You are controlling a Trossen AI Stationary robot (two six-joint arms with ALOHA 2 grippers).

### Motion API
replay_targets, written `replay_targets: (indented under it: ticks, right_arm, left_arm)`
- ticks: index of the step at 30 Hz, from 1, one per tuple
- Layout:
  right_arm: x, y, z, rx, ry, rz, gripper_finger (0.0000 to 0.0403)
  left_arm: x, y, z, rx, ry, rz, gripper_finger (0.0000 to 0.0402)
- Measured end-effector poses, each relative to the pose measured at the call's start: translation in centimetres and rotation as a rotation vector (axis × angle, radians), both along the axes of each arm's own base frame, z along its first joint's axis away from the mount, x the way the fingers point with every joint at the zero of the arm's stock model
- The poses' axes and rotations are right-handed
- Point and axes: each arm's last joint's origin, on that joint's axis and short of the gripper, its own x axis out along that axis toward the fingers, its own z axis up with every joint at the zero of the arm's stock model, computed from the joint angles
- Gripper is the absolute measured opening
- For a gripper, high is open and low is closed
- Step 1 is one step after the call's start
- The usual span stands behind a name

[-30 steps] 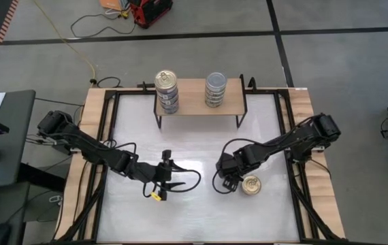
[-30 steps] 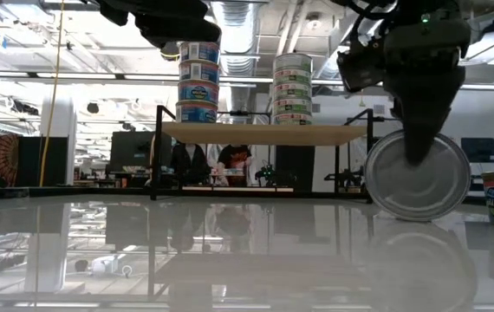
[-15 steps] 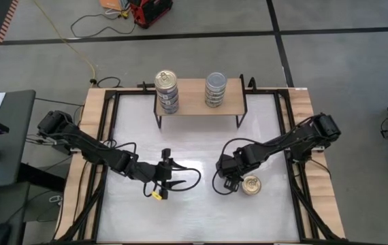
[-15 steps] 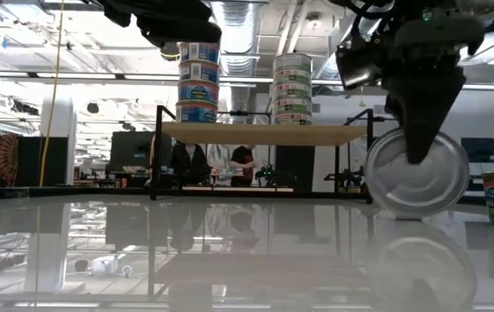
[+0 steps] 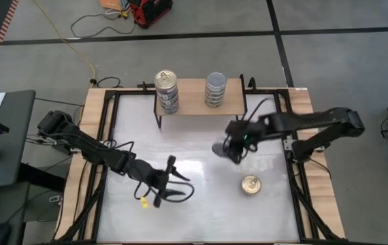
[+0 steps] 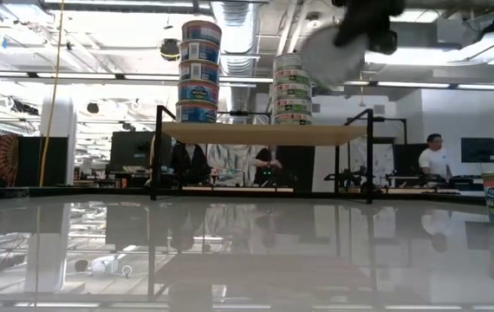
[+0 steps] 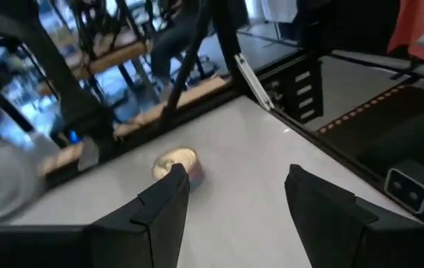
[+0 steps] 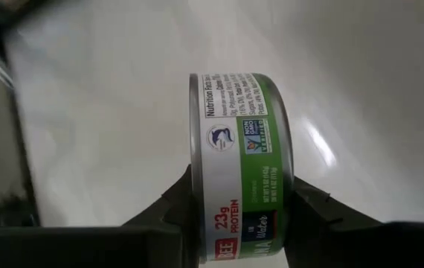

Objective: Stack canned seafood by type on shelf
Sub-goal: Stack the green tuna can on top of the other green tuna cans on the shelf

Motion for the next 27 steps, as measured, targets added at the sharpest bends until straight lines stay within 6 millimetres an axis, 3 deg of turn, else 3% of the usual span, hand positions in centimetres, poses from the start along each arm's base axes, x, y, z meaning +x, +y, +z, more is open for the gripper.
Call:
replay_targets:
  ticks: [7, 14, 19, 27]
  right_arm:
    - [-2.7, -5.4, 3.7, -0.010, -0.252, -0.089, 0.0155]
    - [-5.1, -11.3, 6.9, -0.023, -0.387, -0.124, 0.0155]
    - [-5.2, -15.1, 8.4, -0.015, -0.437, -0.111, 0.0155]
    - [-3.3, -19.8, 9.0, 0.105, -0.439, -0.071, 0.0155]
  left_arm:
    - [0.7, 1.6, 0.3, 0.028, -0.043, 0.017, 0.0215]
    - [0.9, 4.8, -1.7, -0.027, -0.071, -0.001, 0.0215]
    - [0.8, 6.8, -2.6, -0.048, -0.084, 0.079, 0.0215]
    - [1.3, 8.4, -2.0, -0.091, -0.104, 0.269, 0.0215]
